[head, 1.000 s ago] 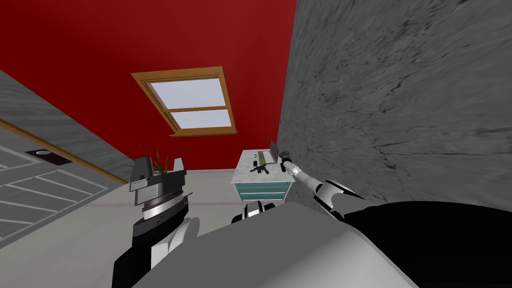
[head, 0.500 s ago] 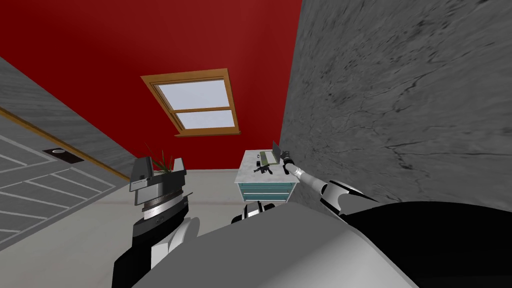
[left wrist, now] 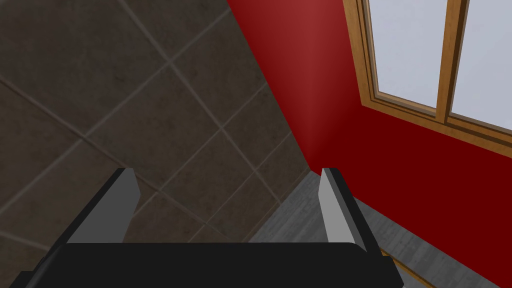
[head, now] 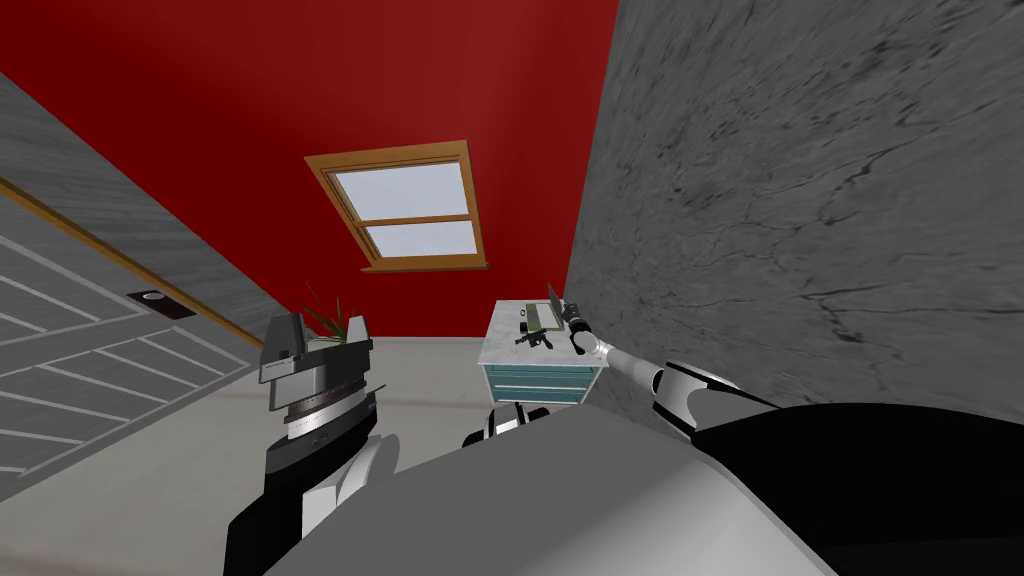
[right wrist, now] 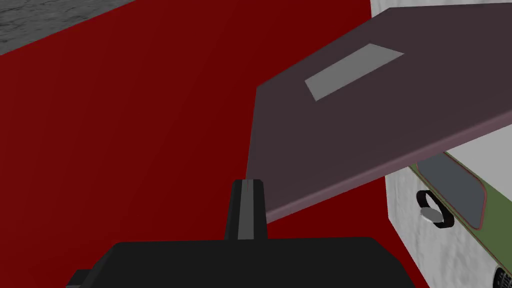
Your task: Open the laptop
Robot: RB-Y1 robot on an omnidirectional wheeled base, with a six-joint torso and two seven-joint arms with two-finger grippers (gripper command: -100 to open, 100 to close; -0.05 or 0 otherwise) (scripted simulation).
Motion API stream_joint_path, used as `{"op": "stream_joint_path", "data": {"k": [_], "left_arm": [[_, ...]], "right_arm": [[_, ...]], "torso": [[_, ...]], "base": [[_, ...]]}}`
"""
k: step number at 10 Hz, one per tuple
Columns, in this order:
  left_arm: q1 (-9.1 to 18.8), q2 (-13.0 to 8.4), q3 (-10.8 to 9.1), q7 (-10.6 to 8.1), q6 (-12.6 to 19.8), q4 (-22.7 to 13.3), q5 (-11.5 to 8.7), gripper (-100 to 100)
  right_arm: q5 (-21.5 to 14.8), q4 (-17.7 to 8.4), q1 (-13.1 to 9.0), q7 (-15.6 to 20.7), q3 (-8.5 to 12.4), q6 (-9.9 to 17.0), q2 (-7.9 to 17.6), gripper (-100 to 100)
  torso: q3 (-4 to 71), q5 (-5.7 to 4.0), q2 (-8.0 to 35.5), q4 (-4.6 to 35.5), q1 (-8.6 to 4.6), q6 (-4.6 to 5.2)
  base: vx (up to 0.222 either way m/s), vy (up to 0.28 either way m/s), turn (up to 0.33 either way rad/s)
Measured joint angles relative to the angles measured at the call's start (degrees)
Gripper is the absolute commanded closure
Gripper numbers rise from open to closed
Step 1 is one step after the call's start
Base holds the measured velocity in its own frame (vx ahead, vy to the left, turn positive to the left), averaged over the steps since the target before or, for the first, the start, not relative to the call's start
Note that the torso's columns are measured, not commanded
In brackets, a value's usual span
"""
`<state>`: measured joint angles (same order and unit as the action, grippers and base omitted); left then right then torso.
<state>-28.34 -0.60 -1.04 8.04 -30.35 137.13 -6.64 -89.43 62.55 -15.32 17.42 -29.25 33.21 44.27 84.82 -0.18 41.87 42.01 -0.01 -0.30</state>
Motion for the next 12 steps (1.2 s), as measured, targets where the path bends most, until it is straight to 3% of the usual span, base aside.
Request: {"op": "stream_joint_path", "data": {"k": [2, 3, 5, 7, 8, 9, 11, 12], "left_arm": [[0.0, 0.0, 0.00, 0.00, 0.0, 0.0, 0.0, 0], [0.0, 0.0, -0.01, 0.00, 0.0, 0.0, 0.0, 0], [0.0, 0.0, 0.01, 0.00, 0.0, 0.0, 0.0, 0], [0.0, 0.0, 0.00, 0.00, 0.0, 0.0, 0.0, 0], [0.0, 0.0, -0.01, 0.00, 0.0, 0.0, 0.0, 0], [0.0, 0.0, -0.01, 0.00, 0.0, 0.0, 0.0, 0], [0.0, 0.0, -0.02, 0.00, 0.0, 0.0, 0.0, 0], [0.0, 0.0, -0.01, 0.00, 0.0, 0.0, 0.0, 0]], "right_arm": [[-2.5, 1.0, 1.0, 2.6, -1.6, 0.2, 1.4, 100], [-2.5, 1.1, 1.0, 2.8, -1.7, 0.2, 1.4, -100], [-2.6, -0.3, 1.2, 3.1, -1.5, 0.6, 1.6, -100], [-2.7, -1.3, 1.2, 3.4, -1.5, 0.9, 1.5, -100], [-2.7, -1.3, 1.2, 3.4, -1.5, 0.9, 1.5, 100], [-2.7, -1.3, 1.2, 3.4, -1.5, 0.9, 1.5, 100], [0.7, 1.9, 5.2, 6.5, 1.9, -1.8, -0.2, 100], [1.8, 1.4, 6.0, 7.4, 2.5, -3.3, -0.4, -100]], "torso": [[-0.1, 0.01, 0.1, 0.0, -0.01, 0.11], [-0.2, 0.08, 0.3, 0.2, -0.16, 0.25], [-0.2, 0.19, 0.3, 0.2, 0.31, 0.23], [-0.2, 0.09, 0.3, 0.2, -0.26, 0.27], [-0.3, 0.03, 0.4, 0.3, -0.43, 0.31], [-0.3, 0.07, 0.5, 0.3, -0.29, 0.31], [0.1, 0.19, -0.1, 0.1, 0.05, 0.27], [-0.2, 0.19, 0.3, 0.2, 0.05, 0.22]], "base": [[0.012, 0.051, 0.021], [0.037, 0.089, -0.044], [0.048, 0.184, -0.039], [0.007, 0.060, -0.002], [0.003, 0.011, 0.001], [0.172, 0.007, -0.337], [0.195, 0.020, -0.148], [0.045, 0.024, 0.063]]}}
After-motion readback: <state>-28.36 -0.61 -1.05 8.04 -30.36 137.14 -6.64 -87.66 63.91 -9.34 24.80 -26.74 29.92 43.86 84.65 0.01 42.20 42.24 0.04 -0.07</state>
